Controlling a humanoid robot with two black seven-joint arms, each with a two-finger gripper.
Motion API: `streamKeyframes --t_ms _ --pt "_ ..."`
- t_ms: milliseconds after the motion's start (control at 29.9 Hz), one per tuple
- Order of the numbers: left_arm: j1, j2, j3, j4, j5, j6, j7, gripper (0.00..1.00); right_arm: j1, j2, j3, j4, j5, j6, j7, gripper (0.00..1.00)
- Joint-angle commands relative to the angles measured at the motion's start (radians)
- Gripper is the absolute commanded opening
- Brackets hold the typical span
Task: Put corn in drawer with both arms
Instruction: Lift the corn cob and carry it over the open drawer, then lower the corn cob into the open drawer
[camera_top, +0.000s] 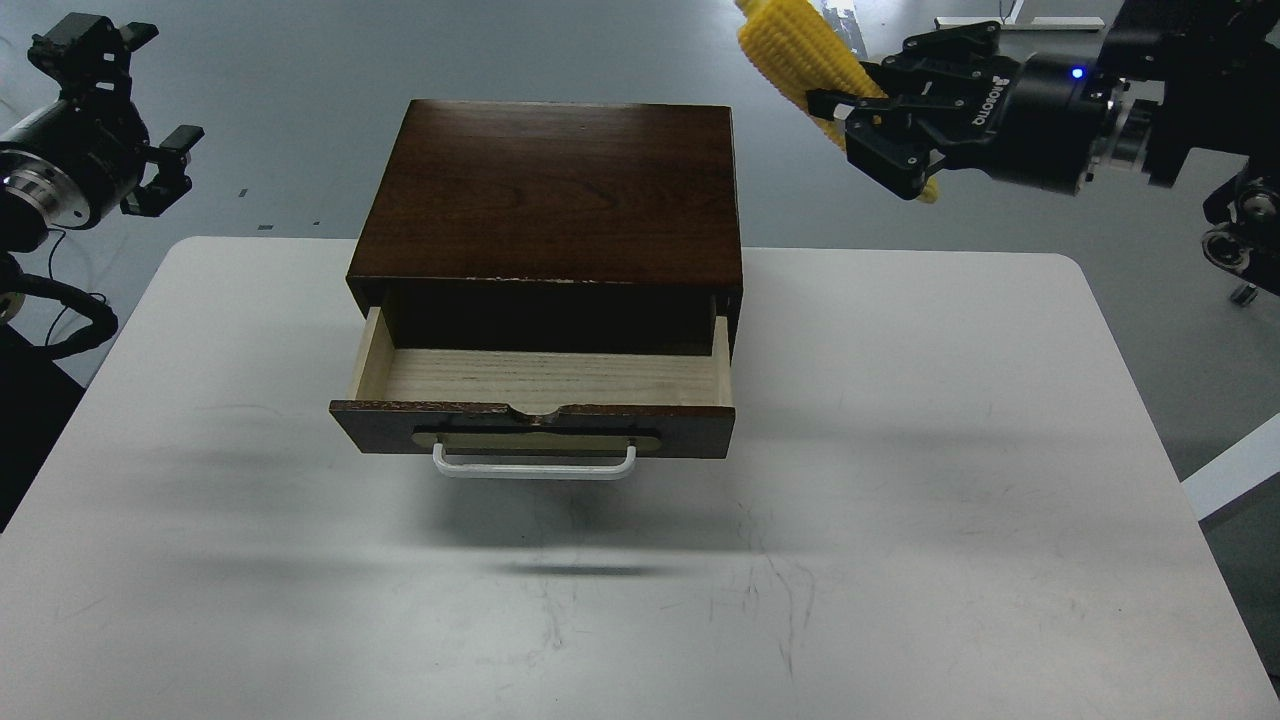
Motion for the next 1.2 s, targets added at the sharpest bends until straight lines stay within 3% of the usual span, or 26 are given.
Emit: streamKeyframes --t_ms 0,401,869,1170 --pt "0.001 0.002 -0.002 0.001 0.002 0.000 0.000 0.99 0.036 0.072 -0.004 -0.004 -0.095 0.027 0.003 0.09" --pt "0.001 0.006 -0.008 0.001 0.002 -0.001 -0.002 0.99 0.046 0.235 -0.028 -0.015 -0.282 0.021 0.003 0.05" --pt "0.013 0.014 -0.008 0.002 0.003 0.000 -0.010 0.99 -0.033 0.358 -0.048 -0.013 -0.289 0.016 0.003 0.06" --pt "0.015 0.020 -0.008 0.002 0.002 0.000 -0.013 0.99 -0.043 0.427 -0.082 -0.093 -0.289 0.016 0.003 0.08"
